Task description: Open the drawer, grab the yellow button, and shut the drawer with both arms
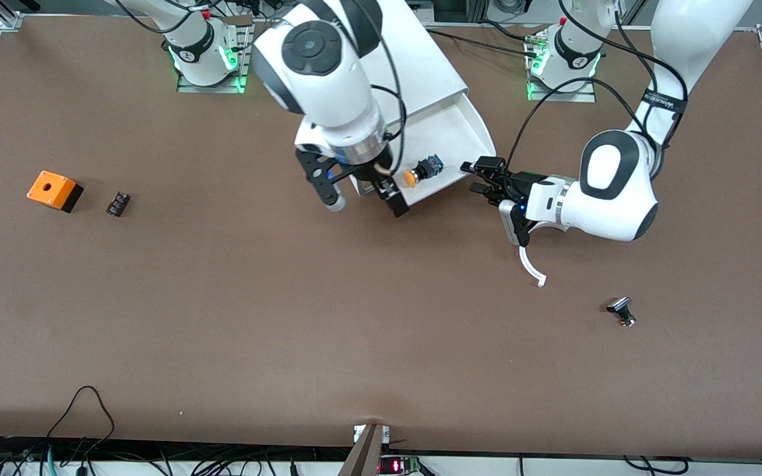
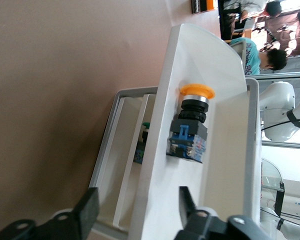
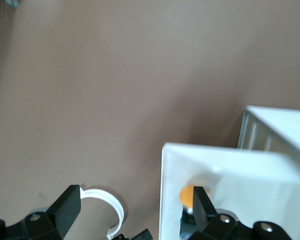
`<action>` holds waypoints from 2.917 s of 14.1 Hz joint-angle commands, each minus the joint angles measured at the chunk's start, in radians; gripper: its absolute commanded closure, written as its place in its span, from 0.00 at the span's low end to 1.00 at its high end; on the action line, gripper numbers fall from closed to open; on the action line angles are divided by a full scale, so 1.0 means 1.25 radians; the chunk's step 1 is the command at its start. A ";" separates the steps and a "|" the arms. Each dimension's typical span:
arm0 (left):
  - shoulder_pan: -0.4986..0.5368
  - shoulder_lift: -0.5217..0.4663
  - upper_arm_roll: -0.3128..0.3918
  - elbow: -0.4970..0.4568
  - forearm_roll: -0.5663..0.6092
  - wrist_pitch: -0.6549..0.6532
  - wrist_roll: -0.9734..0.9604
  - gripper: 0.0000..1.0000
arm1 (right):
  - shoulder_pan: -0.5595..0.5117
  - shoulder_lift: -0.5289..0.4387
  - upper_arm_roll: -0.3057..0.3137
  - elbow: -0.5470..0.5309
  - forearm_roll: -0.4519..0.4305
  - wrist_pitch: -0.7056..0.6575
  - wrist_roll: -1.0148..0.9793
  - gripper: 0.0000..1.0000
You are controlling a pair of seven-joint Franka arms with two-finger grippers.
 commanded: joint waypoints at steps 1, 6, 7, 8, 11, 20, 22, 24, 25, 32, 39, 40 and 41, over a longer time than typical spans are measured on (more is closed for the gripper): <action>0.022 -0.007 0.000 0.088 0.072 -0.083 -0.117 0.00 | 0.049 0.052 -0.007 0.028 0.009 0.037 0.043 0.01; 0.036 -0.010 -0.001 0.236 0.283 -0.181 -0.249 0.00 | 0.082 0.086 -0.006 0.020 0.012 0.039 0.062 0.01; 0.035 -0.010 -0.004 0.271 0.337 -0.206 -0.287 0.00 | 0.082 0.086 -0.006 0.019 0.015 0.035 0.061 0.01; 0.035 -0.010 -0.005 0.298 0.366 -0.229 -0.325 0.00 | 0.086 0.086 -0.006 0.019 0.023 0.030 0.061 0.01; 0.033 -0.013 -0.011 0.344 0.437 -0.270 -0.421 0.00 | 0.091 0.086 -0.006 -0.005 0.035 0.029 0.058 0.11; -0.016 -0.022 -0.016 0.464 0.633 -0.373 -0.541 0.00 | 0.129 0.077 -0.006 -0.044 0.036 0.020 0.064 0.15; -0.016 -0.021 -0.016 0.468 0.629 -0.373 -0.541 0.00 | 0.129 0.074 -0.006 -0.041 0.037 -0.009 0.060 0.46; -0.020 -0.022 -0.016 0.468 0.631 -0.373 -0.541 0.00 | 0.126 0.070 -0.003 -0.037 0.037 -0.043 0.059 0.64; -0.019 -0.021 -0.015 0.468 0.631 -0.373 -0.539 0.00 | 0.128 0.060 -0.002 -0.037 0.037 -0.045 0.059 0.68; -0.024 -0.006 -0.005 0.469 0.637 -0.350 -0.538 0.00 | 0.105 0.048 -0.005 0.047 0.036 -0.097 0.044 0.93; -0.076 -0.007 -0.011 0.430 0.629 -0.214 -0.902 0.00 | -0.098 -0.043 -0.030 0.057 0.027 -0.317 -0.483 0.94; -0.092 -0.008 -0.011 0.417 0.630 -0.198 -0.937 0.00 | -0.124 -0.051 -0.045 0.056 0.028 -0.344 -0.566 0.94; -0.106 -0.010 -0.011 0.404 0.630 -0.174 -0.963 0.00 | -0.142 -0.061 -0.068 0.041 0.028 -0.359 -0.650 0.94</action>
